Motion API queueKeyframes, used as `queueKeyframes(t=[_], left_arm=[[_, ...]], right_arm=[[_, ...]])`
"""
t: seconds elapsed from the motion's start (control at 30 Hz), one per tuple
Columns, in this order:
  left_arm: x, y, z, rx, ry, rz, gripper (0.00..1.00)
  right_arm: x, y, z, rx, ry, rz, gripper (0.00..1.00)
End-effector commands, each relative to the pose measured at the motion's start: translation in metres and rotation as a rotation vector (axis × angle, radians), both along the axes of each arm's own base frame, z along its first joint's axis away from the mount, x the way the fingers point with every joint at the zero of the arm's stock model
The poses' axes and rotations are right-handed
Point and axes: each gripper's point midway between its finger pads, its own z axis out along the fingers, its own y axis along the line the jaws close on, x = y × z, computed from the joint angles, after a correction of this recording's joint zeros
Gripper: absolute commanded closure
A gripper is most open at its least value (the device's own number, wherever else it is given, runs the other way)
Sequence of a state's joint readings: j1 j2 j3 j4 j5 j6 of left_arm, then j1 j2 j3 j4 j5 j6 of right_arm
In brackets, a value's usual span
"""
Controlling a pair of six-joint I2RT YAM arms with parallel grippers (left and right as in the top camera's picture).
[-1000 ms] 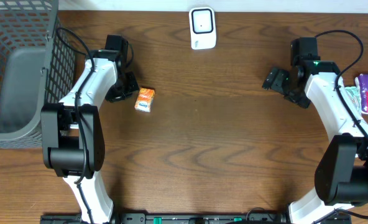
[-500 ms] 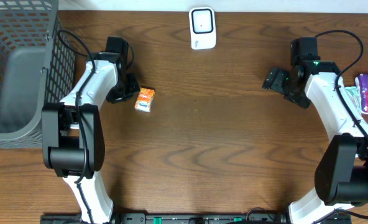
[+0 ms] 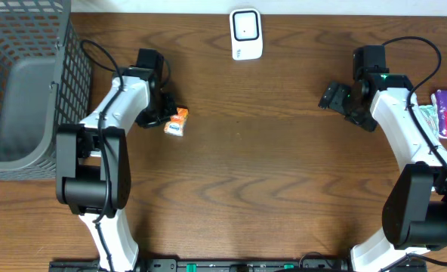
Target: Scan the item barcode
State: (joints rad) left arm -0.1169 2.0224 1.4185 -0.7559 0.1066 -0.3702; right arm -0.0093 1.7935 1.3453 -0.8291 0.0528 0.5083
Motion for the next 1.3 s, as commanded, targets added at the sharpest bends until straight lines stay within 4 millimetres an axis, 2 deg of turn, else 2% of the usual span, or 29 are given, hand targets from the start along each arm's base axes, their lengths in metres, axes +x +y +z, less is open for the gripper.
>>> queueKeyframes(t=[0.0,0.27,0.47,1.0,1.27], left_arm=[[-0.004,-0.008,-0.007,-0.008,0.018,-0.01,0.92],[-0.007,-0.021,-0.012,-0.007,0.029,-0.043,0.92],[-0.01,-0.039,-0.014,-0.007,0.028,-0.087,0.92],[-0.018,-0.118,-0.011,-0.023,-0.044,-0.278,0.92],[-0.019,-0.148,-0.009,-0.063,-0.087,-0.338,0.92]], right_arm=[[0.003,-0.003,0.001,-0.005,-0.004,-0.016,0.01],[0.003,-0.003,0.001,-0.005,-0.004,-0.016,0.01],[0.003,-0.003,0.001,-0.005,-0.004,-0.016,0.01],[0.003,-0.003,0.001,-0.005,-0.004,-0.016,0.01],[0.003,-0.003,0.001,-0.005,-0.004,-0.016,0.01]])
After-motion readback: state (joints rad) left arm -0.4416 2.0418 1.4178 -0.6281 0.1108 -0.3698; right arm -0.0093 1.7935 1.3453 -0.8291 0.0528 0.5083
